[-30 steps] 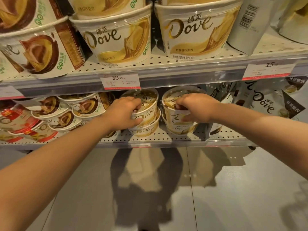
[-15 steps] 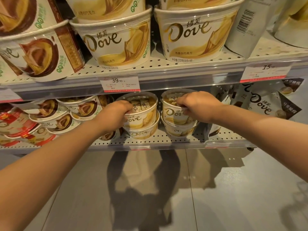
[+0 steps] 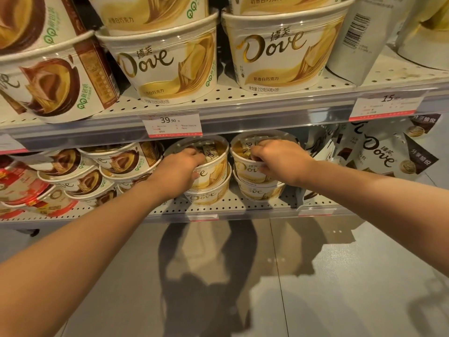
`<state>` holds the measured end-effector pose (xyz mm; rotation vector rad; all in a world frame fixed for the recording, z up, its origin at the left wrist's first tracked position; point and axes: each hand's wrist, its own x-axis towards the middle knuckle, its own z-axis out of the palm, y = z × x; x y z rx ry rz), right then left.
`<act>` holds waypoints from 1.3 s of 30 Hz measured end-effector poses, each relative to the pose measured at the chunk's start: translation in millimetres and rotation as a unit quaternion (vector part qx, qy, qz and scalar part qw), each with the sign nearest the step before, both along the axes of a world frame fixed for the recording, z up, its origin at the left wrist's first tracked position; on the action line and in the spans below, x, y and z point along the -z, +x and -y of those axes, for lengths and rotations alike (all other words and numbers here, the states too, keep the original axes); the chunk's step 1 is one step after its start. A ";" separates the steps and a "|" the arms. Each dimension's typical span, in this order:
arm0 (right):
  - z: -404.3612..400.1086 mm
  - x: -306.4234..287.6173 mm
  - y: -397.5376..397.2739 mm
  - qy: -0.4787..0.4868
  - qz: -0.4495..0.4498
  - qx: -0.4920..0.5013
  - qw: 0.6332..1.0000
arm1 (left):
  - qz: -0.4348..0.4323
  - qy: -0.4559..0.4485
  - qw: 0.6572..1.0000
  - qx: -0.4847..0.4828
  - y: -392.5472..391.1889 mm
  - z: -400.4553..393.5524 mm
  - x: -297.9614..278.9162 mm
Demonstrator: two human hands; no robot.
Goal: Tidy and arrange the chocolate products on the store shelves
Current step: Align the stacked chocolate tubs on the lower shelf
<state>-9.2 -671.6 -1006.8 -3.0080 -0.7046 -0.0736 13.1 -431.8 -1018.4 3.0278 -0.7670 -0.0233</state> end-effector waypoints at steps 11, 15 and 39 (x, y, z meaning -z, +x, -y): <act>-3.6 4.8 3.7 0.009 0.007 0.002 1.000 | 0.011 0.033 0.999 0.018 -5.8 0.6 -3.6; -0.9 7.6 0.6 -0.002 0.027 -0.005 1.000 | 0.032 0.052 0.998 0.027 -11.4 5.5 -2.2; -8.4 16.0 -0.3 -0.005 0.035 0.024 0.999 | -0.019 0.022 1.000 0.011 -2.2 -0.8 3.0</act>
